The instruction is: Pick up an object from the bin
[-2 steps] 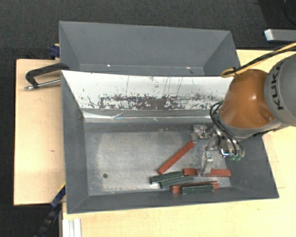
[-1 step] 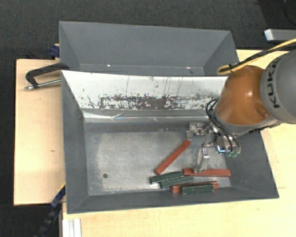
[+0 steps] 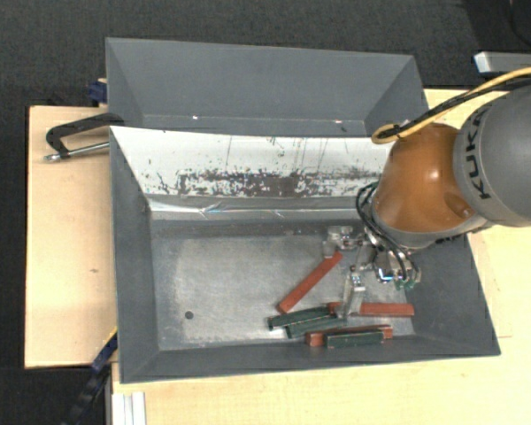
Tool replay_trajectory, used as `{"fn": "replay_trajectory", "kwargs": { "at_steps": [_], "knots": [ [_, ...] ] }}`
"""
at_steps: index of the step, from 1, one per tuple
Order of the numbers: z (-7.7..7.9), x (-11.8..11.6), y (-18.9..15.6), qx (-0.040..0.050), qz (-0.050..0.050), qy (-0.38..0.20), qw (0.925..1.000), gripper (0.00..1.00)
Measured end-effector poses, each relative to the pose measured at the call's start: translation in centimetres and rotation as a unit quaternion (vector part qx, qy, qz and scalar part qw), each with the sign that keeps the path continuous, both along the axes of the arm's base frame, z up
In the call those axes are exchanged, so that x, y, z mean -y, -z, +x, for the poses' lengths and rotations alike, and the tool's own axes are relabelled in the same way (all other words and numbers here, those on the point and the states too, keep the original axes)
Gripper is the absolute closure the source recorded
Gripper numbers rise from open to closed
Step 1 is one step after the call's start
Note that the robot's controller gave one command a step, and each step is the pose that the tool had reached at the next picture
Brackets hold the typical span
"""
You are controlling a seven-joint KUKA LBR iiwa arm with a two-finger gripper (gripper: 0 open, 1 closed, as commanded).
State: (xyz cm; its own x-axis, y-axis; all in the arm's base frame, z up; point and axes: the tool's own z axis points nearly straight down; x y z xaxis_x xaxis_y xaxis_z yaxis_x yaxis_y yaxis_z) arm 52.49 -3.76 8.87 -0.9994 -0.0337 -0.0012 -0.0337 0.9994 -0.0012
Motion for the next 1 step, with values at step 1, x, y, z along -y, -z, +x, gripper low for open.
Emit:
{"fn": "replay_trajectory", "kwargs": {
  "at_steps": [1],
  "knots": [
    [3.09, -1.76, 1.8, 0.0019, 0.001, 0.033, 0.9994, 1.0]
  ]
}}
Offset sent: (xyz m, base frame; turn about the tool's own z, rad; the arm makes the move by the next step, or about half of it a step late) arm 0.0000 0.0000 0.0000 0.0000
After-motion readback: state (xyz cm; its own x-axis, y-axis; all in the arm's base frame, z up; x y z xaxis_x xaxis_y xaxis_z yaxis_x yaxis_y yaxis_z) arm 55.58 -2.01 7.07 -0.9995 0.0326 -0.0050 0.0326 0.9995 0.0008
